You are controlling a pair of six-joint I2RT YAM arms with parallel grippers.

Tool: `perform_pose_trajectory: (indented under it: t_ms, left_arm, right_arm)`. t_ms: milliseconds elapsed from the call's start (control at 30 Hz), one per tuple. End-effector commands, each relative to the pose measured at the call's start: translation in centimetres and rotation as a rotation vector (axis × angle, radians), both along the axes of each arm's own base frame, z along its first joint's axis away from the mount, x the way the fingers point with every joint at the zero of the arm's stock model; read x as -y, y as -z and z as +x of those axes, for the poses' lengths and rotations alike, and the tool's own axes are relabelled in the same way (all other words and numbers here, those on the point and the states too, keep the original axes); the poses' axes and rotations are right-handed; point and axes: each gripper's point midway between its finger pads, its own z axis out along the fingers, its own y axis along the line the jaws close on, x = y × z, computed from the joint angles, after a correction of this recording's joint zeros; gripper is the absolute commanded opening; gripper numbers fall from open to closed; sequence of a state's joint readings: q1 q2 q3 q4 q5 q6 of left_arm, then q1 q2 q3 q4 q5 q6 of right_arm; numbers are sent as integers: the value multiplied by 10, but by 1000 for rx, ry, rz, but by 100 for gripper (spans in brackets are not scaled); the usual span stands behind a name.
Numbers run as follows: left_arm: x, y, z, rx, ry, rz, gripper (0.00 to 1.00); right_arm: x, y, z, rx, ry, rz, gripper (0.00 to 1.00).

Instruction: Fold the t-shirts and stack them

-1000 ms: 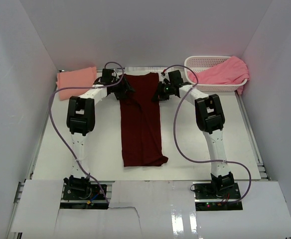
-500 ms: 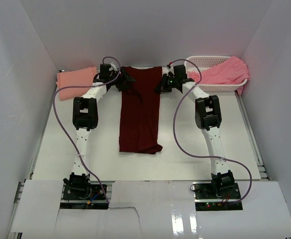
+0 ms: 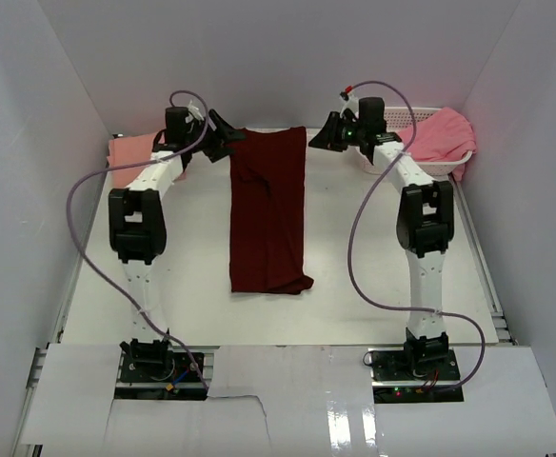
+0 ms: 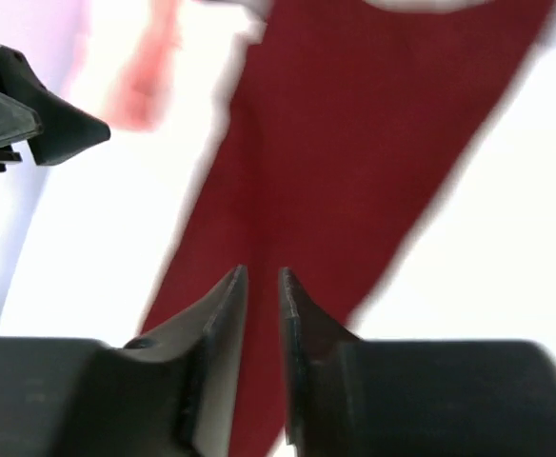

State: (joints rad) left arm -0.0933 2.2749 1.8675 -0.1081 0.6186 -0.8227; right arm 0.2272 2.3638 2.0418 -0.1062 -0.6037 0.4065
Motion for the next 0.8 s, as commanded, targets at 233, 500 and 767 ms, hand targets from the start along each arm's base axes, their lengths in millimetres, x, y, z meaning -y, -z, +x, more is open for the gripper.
perform_pose_trajectory:
  t_ms: [233,500,767]
  left_arm:
    - [-22,-131,-209,160,30,114,79]
    - [-7,14,-356,-123,50,210,77]
    - [-13,84,-407,-249,40,231,76]
  right_arm:
    - [12,-50,-244,-16,-72,-107,64]
    - [12,56,-416,-254,-261,-321,85]
    - [14,72,-434,-280,-251,-374,96]
